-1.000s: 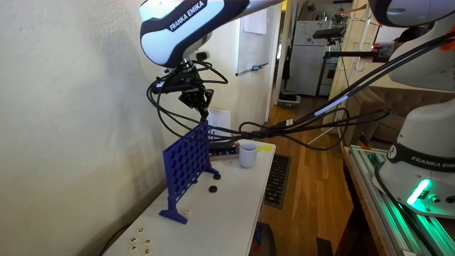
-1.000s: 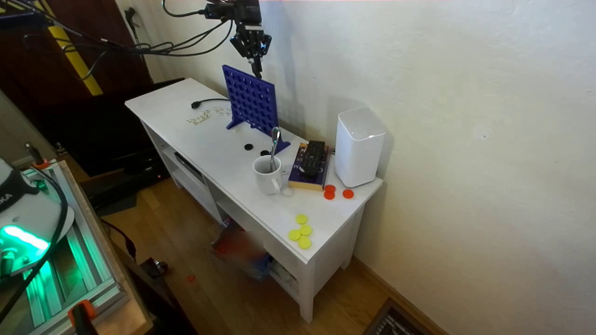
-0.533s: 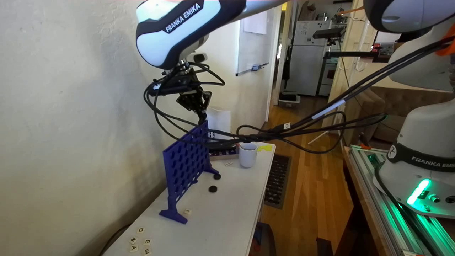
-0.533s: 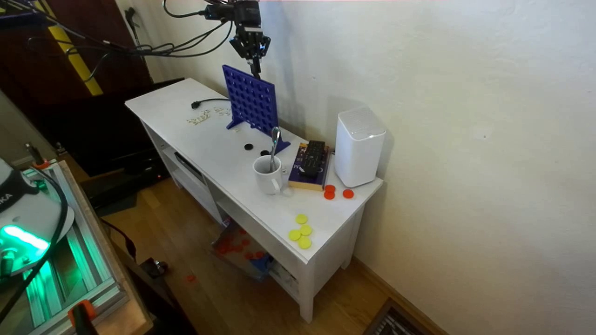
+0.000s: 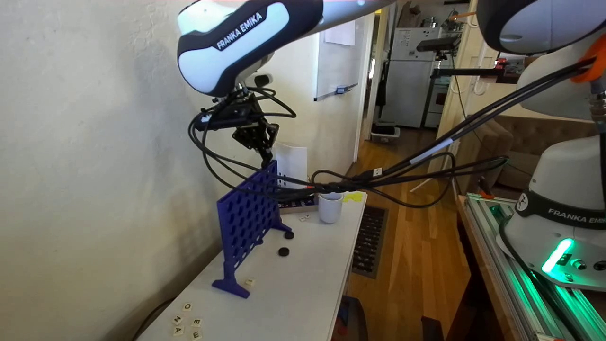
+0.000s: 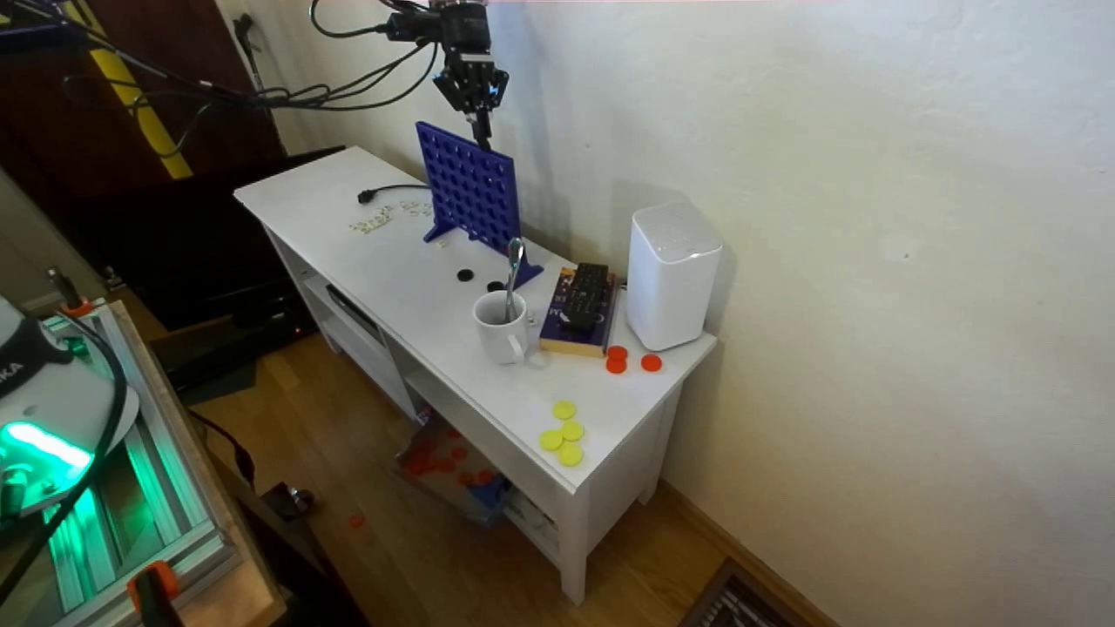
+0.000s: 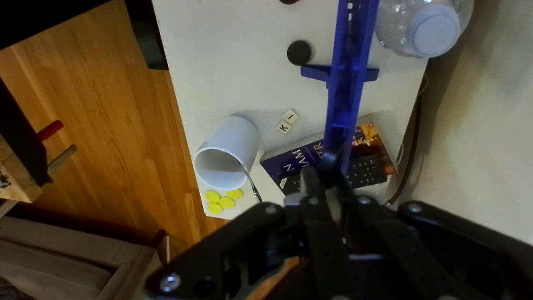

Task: Place the token inside the grid

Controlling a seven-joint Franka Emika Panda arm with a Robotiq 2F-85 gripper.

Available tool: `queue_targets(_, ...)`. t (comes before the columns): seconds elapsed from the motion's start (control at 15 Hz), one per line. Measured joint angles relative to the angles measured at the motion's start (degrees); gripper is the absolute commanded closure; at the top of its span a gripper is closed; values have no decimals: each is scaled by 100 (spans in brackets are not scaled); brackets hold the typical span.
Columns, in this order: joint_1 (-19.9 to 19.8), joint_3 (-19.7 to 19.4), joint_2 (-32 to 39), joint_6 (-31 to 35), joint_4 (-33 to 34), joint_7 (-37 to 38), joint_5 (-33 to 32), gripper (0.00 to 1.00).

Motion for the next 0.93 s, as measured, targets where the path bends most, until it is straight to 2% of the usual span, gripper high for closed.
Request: queue_targets(0.93,-134,42,-65,-84,103,-250,53,98)
